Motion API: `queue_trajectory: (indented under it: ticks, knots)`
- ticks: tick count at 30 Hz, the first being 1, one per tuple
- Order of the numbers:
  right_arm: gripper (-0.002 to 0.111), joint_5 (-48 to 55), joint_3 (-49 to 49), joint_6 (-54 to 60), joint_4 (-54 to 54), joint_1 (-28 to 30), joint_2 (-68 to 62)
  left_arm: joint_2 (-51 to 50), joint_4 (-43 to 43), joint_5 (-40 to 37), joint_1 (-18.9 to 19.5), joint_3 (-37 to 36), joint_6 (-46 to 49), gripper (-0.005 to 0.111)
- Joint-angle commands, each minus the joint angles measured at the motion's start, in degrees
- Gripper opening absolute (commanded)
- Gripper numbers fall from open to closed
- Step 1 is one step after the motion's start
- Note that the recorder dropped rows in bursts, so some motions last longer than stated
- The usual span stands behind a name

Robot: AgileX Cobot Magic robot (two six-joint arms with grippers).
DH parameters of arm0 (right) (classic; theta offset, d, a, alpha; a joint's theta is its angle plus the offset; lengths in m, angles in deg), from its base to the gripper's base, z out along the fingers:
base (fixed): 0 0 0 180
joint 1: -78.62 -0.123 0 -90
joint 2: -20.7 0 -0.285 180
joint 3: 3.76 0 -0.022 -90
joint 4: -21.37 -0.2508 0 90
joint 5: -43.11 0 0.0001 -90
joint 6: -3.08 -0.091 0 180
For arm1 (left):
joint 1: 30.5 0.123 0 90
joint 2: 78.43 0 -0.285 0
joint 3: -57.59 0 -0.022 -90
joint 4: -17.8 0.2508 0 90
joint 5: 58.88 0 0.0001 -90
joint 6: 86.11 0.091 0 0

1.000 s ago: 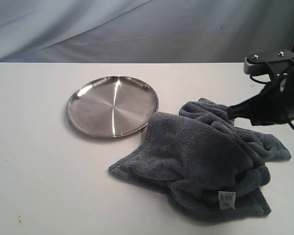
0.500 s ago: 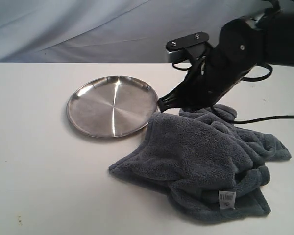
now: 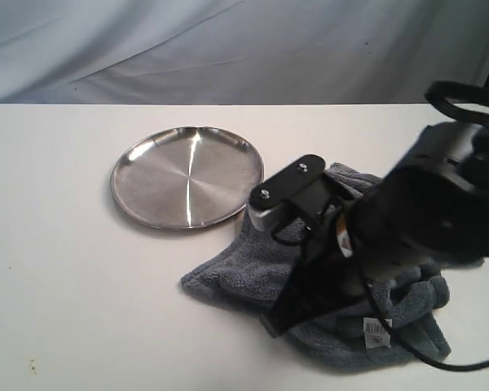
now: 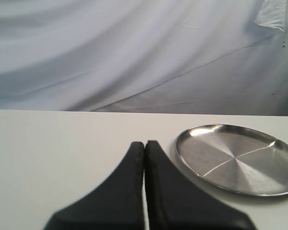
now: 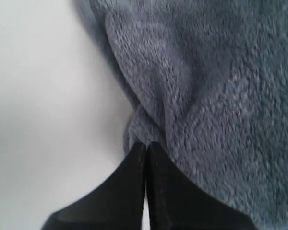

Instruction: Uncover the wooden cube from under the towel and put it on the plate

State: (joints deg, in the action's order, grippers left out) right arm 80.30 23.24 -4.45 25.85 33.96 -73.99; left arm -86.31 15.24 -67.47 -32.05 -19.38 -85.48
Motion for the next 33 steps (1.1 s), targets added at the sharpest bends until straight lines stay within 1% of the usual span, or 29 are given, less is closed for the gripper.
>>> queue_trajectory:
  ticks: [1, 6, 8, 12, 14, 16, 19, 22, 24, 26, 33]
  knots:
    - [0.000, -1.90, 4.92, -0.55, 0.94, 4.07, 4.02, 0.09, 0.04, 0.23, -0.05, -0.25, -0.16, 0.001]
    - [0.000, -5.74, 5.05, -1.32, 0.86, 11.34, 4.66, 0.09, 0.04, 0.23, -0.05, -0.25, -0.16, 0.001]
    - [0.000, -7.42, 5.05, -2.30, 0.85, 12.54, 4.66, 0.09, 0.04, 0.23, -0.05, -0.25, -0.16, 0.001]
    - [0.001, -9.59, 5.05, -2.30, 0.85, 12.68, 4.66, 0.09, 0.04, 0.23, -0.05, -0.25, 0.10, 0.001]
    - [0.008, -11.45, 5.05, -2.30, 0.85, 12.68, 4.66, 0.09, 0.04, 0.23, -0.05, -0.25, 0.10, 0.001]
    - [0.018, -13.36, 5.05, -2.30, 0.59, 12.68, 4.66, 0.09, 0.04, 0.23, -0.05, -0.25, 0.10, 0.001]
    - [0.038, -15.52, 5.05, -2.07, 0.59, 12.68, 4.66, 0.09, 0.04, 0.23, -0.05, -0.25, 0.10, 0.001]
    - [0.062, -17.06, 5.05, -0.41, 0.59, 12.68, 4.66, 0.09, 0.04, 0.23, -0.05, -0.25, -0.12, 0.001]
    - [0.072, -18.11, 5.05, 0.19, 1.91, 12.68, 4.66, 0.09, 0.04, 0.23, -0.05, -0.25, -0.12, 0.001]
    - [0.074, -18.79, 5.05, 0.07, 3.26, 12.68, 4.66, 0.09, 0.04, 0.23, -0.05, -0.25, -0.12, 0.001]
    - [0.074, -19.34, 5.05, -3.39, 9.64, 12.68, 2.93, 0.09, 0.04, 0.23, -0.05, -0.25, -0.12, 0.001]
